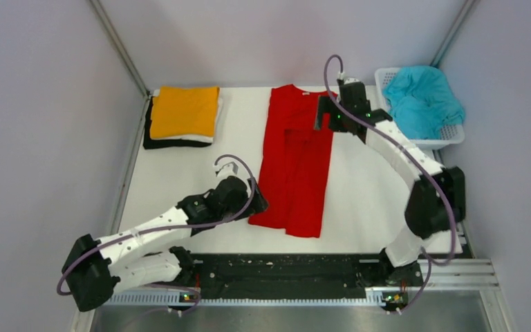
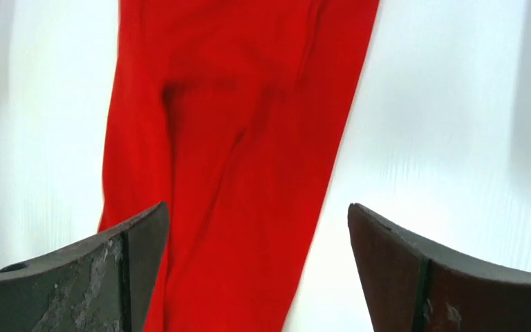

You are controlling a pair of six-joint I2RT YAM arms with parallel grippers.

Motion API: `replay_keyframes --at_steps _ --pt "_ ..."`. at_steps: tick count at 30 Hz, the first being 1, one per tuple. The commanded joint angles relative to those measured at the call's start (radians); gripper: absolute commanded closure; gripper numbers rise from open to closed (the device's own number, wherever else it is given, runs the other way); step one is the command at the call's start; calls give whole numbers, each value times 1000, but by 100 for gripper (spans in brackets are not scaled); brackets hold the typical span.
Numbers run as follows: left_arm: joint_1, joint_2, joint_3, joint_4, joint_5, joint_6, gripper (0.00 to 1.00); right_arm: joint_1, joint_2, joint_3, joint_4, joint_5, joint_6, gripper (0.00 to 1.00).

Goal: Fold and stack the t-shirts
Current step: Rotate the tshirt 90 degrees, then grab the bottom of the folded rectangular tshirt with both arms

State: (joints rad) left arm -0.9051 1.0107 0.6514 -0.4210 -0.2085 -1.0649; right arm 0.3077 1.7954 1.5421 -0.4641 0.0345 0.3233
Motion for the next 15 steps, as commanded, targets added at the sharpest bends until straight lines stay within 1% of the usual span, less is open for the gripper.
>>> replay_keyframes --at_steps 1,3,5,7,9,11,13,15 --pt "114 52 -88 13 83 106 2 227 -329 -416 14 147 67 1" --pt "162 85 -131 71 177 131 9 318 -451 -595 20 149 180 1" --pt "171 119 -144 99 201 142 12 398 -549 -744 30 119 253 3" --pt "172 162 -141 118 248 159 15 460 -619 -831 9 91 294 5" --pt "172 213 -137 143 280 168 22 515 -670 -881 -26 83 331 6" --pt "172 269 -132 164 294 166 33 560 -719 -919 -37 66 358 7" --pt "172 319 -131 189 316 161 47 589 -743 -976 -7 41 394 11" --pt "172 349 -134 200 329 151 66 601 -749 -1023 38 -9 420 13"
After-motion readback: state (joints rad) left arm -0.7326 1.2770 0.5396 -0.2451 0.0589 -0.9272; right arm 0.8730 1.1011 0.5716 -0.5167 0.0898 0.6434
